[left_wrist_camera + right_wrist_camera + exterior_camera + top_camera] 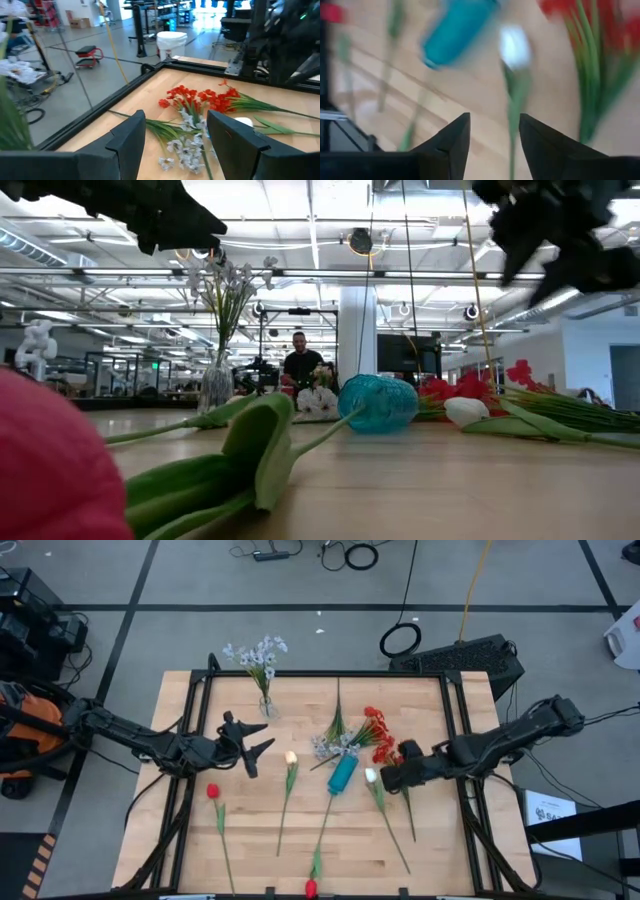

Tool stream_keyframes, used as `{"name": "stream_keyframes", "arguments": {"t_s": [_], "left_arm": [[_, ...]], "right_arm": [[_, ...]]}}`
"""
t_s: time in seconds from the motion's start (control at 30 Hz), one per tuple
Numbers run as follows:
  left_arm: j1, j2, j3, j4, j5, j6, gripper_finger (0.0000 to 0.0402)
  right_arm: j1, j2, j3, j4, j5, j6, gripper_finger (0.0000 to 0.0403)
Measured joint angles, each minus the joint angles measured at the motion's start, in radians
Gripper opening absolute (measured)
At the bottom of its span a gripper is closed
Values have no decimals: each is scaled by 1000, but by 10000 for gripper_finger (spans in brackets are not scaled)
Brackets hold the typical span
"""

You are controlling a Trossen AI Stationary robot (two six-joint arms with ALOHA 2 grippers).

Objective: Sort flowers into vase by color
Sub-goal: Prepare the blue vase

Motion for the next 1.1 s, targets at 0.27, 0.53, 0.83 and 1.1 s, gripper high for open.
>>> {"name": "stream_keyframes", "arguments": {"t_s": [0.27, 0.53, 0.83, 1.1], "left_arm": [[0, 0, 0, 1, -50, 0, 217], [0, 0, 0, 2, -52, -3, 217], [0, 1, 0, -1, -54, -4, 217], [0, 1, 0, -4, -54, -4, 217]], "right_arm": [[-128, 49, 133, 282, 113, -840, 155], [-235, 277, 424, 227, 12, -1472, 155], [-262, 556, 665, -184, -47, -1989, 155], [-263, 696, 665, -247, -122, -2149, 156]]}}
